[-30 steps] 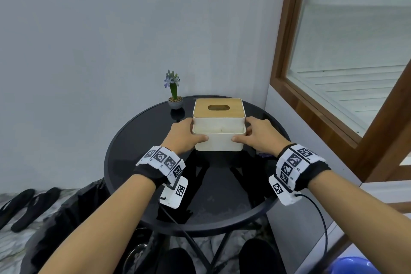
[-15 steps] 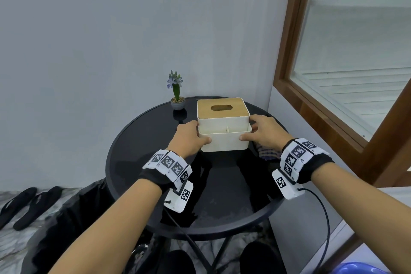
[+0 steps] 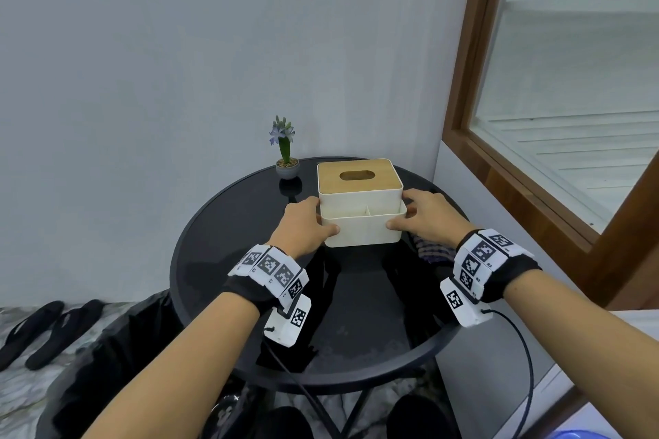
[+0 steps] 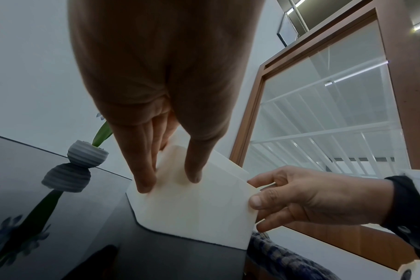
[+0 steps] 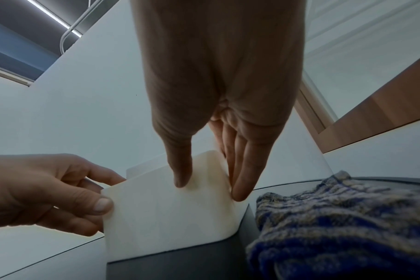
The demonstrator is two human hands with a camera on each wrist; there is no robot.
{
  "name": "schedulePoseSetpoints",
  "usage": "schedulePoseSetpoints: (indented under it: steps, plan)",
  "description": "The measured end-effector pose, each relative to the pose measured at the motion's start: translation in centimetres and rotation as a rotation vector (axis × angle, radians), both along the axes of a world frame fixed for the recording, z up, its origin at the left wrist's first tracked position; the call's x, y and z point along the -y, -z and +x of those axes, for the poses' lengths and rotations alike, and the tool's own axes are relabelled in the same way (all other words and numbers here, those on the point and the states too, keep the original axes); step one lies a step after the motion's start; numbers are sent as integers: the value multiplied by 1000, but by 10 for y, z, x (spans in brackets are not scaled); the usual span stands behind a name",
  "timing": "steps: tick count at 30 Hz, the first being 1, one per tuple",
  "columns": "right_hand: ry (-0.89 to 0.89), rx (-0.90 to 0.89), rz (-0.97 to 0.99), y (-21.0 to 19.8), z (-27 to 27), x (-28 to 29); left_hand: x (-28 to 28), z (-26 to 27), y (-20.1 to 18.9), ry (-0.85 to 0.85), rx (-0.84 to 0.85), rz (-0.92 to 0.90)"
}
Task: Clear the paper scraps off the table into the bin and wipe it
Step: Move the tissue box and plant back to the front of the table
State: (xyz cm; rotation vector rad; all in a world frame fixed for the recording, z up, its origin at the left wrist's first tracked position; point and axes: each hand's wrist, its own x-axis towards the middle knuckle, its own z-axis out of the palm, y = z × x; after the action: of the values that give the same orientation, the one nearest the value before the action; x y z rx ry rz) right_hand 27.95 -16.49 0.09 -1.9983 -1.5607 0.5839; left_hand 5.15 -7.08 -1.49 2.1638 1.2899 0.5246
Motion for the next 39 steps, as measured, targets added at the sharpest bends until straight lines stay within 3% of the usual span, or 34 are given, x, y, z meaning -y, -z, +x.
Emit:
schedulePoseSetpoints:
  steps: [12,24,39]
  plan:
    - [-53,397,198,-27,-29,-6,-22,-40,2,-65,-68,27]
    - [-262,464,225,-32,-85,-65,-101,-52,1,-149,-88,36]
    - [-296,565,190,-11,-86,-107,-207,-22,7,-179,-95,-8]
